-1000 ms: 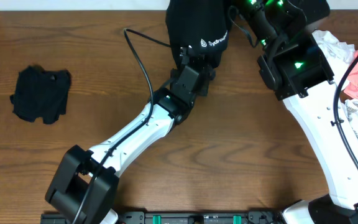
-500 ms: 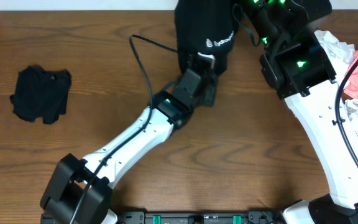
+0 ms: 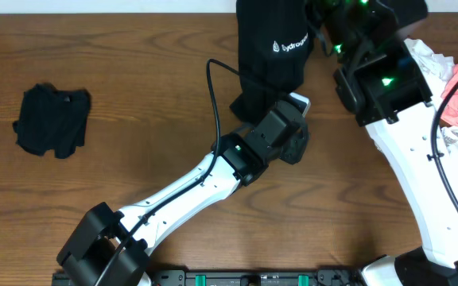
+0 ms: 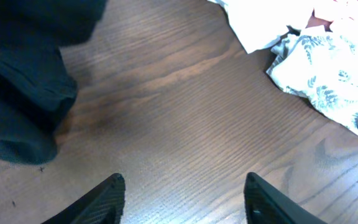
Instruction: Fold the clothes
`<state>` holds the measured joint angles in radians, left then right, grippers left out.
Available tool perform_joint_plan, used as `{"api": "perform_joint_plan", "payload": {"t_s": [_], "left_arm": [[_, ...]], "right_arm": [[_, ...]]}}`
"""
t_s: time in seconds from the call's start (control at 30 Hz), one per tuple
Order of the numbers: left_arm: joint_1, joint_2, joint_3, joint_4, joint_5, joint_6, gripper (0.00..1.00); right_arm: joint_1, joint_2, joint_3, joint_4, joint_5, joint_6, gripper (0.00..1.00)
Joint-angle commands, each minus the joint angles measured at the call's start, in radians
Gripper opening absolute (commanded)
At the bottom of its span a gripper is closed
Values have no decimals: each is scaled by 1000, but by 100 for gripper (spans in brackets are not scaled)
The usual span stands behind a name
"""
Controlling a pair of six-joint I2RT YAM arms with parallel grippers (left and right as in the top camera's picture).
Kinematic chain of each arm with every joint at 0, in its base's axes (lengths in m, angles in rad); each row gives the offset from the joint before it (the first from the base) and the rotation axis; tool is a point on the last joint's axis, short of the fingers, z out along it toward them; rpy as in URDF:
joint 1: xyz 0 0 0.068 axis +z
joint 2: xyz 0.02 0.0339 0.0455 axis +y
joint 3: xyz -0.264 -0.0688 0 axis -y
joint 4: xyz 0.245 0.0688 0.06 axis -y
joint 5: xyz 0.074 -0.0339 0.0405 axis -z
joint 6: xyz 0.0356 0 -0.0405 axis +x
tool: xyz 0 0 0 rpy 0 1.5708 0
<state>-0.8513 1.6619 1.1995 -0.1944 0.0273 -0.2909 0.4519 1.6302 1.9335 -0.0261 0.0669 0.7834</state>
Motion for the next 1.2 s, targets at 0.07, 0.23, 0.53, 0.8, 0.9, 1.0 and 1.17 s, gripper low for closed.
{"api": "perform_joint_plan", "payload": {"t_s": [0.07,0.23,0.53,0.8,0.9,1.0,1.17], "left_arm": [[2,-16,13,18,-20,5,66],[2,-16,13,40,-52,5,71],[4,-16,13,85,-175,5,74],[4,-16,13,129,-224,4,75],[4,-16,13,128,-223,4,75],[3,-16,13,123,-223,4,75],[4,-16,13,93,-242,-3,79]], "right_arm": [[19,-35,135,5,-27,16,2],[41,-35,191,-29,-26,16,2],[55,-36,213,-87,-41,16,2],[67,-37,213,-97,-42,16,1],[66,-37,213,-97,-41,16,2],[66,-37,213,-97,-32,11,2],[65,-37,213,-98,-14,-14,1]]}}
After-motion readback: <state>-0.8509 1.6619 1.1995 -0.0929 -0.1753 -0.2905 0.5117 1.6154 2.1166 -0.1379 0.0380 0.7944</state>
